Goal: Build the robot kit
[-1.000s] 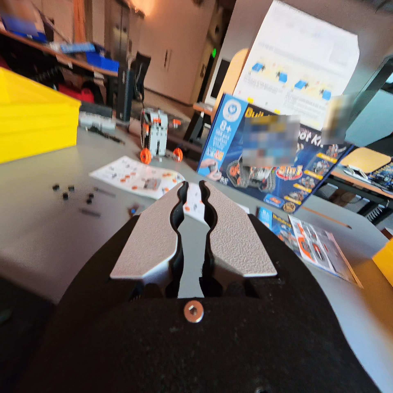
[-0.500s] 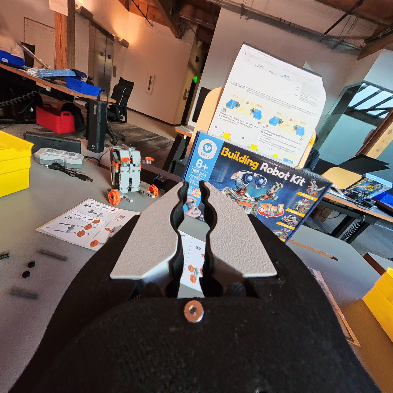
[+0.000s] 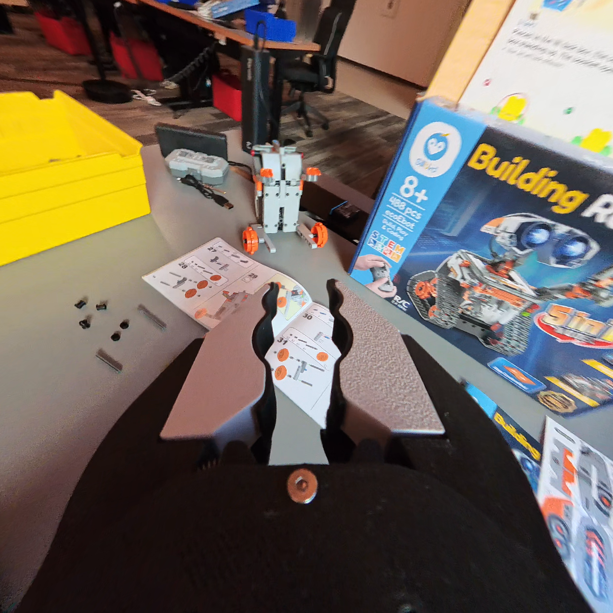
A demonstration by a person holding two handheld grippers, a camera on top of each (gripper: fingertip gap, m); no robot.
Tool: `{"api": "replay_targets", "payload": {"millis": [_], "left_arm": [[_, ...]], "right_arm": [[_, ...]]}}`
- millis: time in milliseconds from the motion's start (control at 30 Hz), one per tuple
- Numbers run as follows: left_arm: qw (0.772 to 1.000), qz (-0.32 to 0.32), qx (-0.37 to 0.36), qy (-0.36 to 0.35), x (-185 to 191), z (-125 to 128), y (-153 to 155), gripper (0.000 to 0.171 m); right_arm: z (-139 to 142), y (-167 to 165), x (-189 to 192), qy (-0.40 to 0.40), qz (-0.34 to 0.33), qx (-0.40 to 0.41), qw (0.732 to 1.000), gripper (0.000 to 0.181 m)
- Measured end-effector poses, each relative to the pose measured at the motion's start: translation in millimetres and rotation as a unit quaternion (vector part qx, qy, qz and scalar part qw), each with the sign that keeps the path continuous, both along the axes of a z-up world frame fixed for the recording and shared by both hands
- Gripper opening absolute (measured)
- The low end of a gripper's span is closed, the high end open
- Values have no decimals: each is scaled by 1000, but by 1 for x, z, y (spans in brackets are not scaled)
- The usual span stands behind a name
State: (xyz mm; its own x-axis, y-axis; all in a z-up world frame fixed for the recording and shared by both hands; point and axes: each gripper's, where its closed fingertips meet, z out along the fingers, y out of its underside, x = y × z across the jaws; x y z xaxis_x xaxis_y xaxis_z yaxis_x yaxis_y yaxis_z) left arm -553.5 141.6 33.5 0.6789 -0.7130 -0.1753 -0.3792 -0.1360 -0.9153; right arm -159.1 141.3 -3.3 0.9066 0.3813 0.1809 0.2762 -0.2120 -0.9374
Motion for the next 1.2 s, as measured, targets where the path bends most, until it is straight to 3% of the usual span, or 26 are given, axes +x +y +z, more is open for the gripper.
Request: {"api": "replay_targets", "payload": {"millis": [100,233,300,433,567,1200], "left_arm": [[1000,17,2,-10,-12,2,6,55],[999,38,-2,2,-26,-1,16,54],[999,44,-3,8,-28,-2,23,54],[999,34,-10,3,-21,-7,31,54],[999,36,-28,23,-22,-21,35,54],[999,44,-9,8,-28,-15,40,54]], "right_arm": [[-23,6,1,41,24,28,998,30],[-38,9,23,127,-27,11,991,30],[-27,10,33,99,-49,66,992,30],[-28,8,46,34,-95,74,992,19],[-32,7,40,53,-74,57,994,0],[-33,9,21,53,-56,49,996,0]]}}
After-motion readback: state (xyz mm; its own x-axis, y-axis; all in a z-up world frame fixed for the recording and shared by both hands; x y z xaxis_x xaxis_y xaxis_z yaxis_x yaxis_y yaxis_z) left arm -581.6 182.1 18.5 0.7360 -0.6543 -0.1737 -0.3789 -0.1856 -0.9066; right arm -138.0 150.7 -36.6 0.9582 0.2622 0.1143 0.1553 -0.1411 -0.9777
